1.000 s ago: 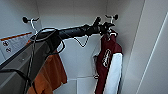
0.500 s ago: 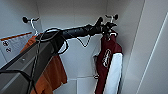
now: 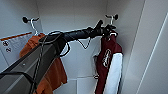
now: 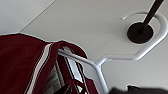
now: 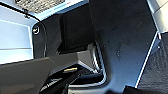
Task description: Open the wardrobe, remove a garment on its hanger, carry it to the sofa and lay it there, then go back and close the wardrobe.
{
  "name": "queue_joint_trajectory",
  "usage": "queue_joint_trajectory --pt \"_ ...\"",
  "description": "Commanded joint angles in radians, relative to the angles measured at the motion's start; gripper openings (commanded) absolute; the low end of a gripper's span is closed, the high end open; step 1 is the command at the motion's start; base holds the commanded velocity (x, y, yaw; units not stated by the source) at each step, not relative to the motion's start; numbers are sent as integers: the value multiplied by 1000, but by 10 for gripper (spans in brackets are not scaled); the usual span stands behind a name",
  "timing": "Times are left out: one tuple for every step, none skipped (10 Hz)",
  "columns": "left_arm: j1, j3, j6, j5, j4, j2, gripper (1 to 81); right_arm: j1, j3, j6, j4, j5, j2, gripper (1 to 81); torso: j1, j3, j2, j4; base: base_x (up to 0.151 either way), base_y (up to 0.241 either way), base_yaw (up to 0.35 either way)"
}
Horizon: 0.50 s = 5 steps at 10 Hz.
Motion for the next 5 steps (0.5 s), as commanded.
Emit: queue_joint_trajectory --pt "-176 -4 -3 -51 35 13 811 32 9 -2 2 -59 17 811 0 0 0 0 0 0 0" --pt "-176 -1 -4 -52 37 13 811 34 9 -2 2 -59 17 811 0 0 0 0 0 0 0" --pt "-177 13 -3 -72 46 10 811 35 9 -2 2 -62 20 811 0 0 0 0 0 0 0" --pt "-182 21 -3 -81 51 7 811 35 9 -2 2 -64 20 811 0 0 0 0 0 0 0" --pt "-186 21 -3 -83 51 5 811 35 9 -2 2 -64 20 811 0 0 0 0 0 0 0"
